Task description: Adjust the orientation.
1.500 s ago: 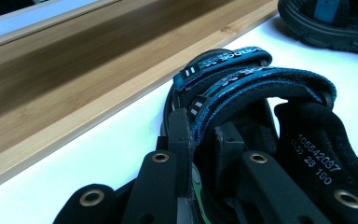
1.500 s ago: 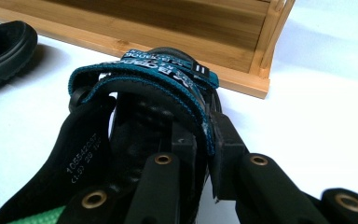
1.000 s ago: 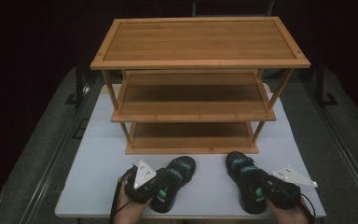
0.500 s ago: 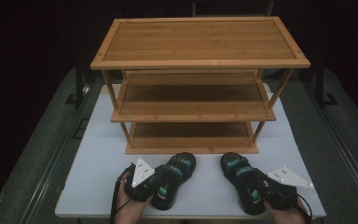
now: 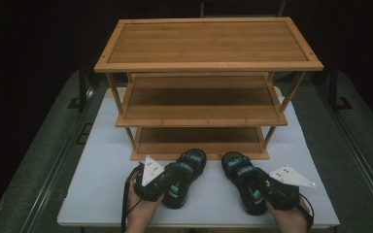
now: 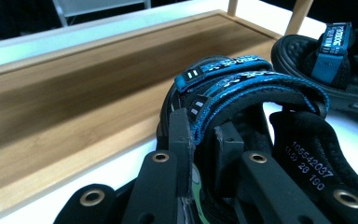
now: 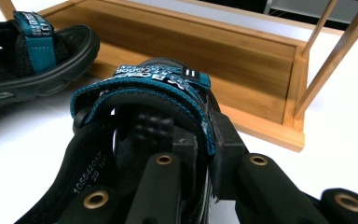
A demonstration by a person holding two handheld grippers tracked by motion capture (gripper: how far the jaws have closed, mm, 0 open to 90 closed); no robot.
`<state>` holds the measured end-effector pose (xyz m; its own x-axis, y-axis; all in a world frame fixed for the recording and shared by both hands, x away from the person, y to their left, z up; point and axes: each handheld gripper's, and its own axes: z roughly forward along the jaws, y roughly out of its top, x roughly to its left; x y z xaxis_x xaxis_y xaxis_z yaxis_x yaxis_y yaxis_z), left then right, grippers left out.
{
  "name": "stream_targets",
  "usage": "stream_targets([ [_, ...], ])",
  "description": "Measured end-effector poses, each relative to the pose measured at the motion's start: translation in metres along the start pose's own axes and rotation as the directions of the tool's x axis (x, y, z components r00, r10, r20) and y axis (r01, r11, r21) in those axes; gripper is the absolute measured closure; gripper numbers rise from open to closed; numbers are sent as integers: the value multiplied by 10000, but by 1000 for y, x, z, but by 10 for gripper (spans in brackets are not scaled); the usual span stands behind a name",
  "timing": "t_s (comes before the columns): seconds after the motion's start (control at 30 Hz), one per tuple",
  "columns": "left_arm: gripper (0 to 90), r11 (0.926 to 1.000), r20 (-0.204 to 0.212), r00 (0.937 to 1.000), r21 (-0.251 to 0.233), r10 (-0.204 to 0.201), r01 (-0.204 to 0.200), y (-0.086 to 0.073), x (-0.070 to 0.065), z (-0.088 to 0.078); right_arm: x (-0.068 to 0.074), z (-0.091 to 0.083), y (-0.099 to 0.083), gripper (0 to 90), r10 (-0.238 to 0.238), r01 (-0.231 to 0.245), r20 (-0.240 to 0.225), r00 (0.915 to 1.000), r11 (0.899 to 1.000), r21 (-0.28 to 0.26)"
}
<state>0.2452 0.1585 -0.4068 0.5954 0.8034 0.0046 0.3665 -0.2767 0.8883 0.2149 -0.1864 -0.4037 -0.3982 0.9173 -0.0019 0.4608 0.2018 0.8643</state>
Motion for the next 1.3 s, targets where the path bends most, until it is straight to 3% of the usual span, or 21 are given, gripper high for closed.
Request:
stream_targets([
  [0.47, 811, 10000, -392, 9992, -64, -47, 44, 8, 3, 22, 6, 25, 17, 820, -48, 48, -106, 9999, 10000, -63],
  [0.67, 810, 9998, -752, 9971, -135, 104, -114, 12, 3, 31, 10, 37, 25, 820, -111, 111, -15, 9999, 9999, -106],
  [1.0, 810, 9997, -1139, 9933, -162, -206, 188, 17, 5, 49, 15, 60, 39, 820, -293, 291, 423, 9987, 9996, 43],
  [1.3, 809, 9997, -1464, 9889, 22, -253, 259, 23, 6, 65, 16, 82, 42, 819, 146, -150, 570, 9983, 9999, 69],
])
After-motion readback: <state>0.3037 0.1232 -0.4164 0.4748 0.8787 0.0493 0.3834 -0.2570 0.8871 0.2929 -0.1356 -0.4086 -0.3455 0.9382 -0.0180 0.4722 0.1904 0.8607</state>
